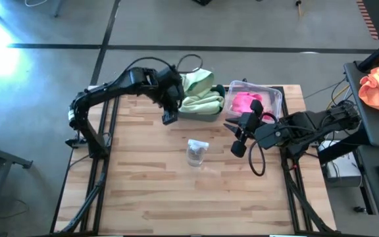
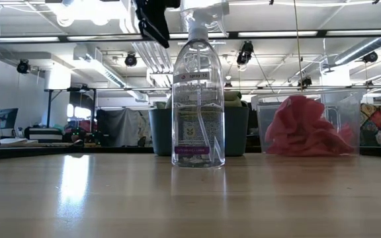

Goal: Sort microfiber towel by color & place in baskets
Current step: Return to Home Position

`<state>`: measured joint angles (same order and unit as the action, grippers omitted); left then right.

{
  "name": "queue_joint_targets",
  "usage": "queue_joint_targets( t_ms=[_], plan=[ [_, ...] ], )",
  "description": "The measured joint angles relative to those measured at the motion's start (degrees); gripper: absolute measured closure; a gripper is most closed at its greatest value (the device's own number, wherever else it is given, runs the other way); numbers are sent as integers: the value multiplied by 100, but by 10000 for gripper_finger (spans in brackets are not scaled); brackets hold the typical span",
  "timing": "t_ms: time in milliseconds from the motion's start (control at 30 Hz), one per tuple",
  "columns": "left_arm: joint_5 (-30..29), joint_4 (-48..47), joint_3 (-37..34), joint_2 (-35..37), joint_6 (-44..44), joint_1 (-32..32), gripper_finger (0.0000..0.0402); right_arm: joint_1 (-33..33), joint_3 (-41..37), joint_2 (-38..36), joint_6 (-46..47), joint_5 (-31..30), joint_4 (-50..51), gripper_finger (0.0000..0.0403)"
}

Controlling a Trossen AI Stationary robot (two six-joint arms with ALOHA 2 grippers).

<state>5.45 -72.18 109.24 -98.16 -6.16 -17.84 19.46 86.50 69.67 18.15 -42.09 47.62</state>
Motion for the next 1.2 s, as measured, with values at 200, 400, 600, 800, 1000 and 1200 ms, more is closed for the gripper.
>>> queue_joint_targets(
  t_ms=[200,400,600,800,1000,1200],
  plan=[
    [893,443,-139,121,-308,54,239,0,-4,0,-2,0,6,339],
    [1646,999,-140,399,-341,62,239,0,-98,0,-9,2,12,339],
    [1874,1389,-361,758,-450,72,239,0,-335,0,-188,0,13,339],
    [1963,1973,-1490,1490,-244,80,239,0,-486,0,-232,0,13,339],
    [1958,3465,-3179,2560,387,78,239,0,-588,0,-397,-10,3,339],
    [1928,4924,-4557,3522,1127,78,239,-2,-696,0,-531,-322,-40,339]
  ],
)
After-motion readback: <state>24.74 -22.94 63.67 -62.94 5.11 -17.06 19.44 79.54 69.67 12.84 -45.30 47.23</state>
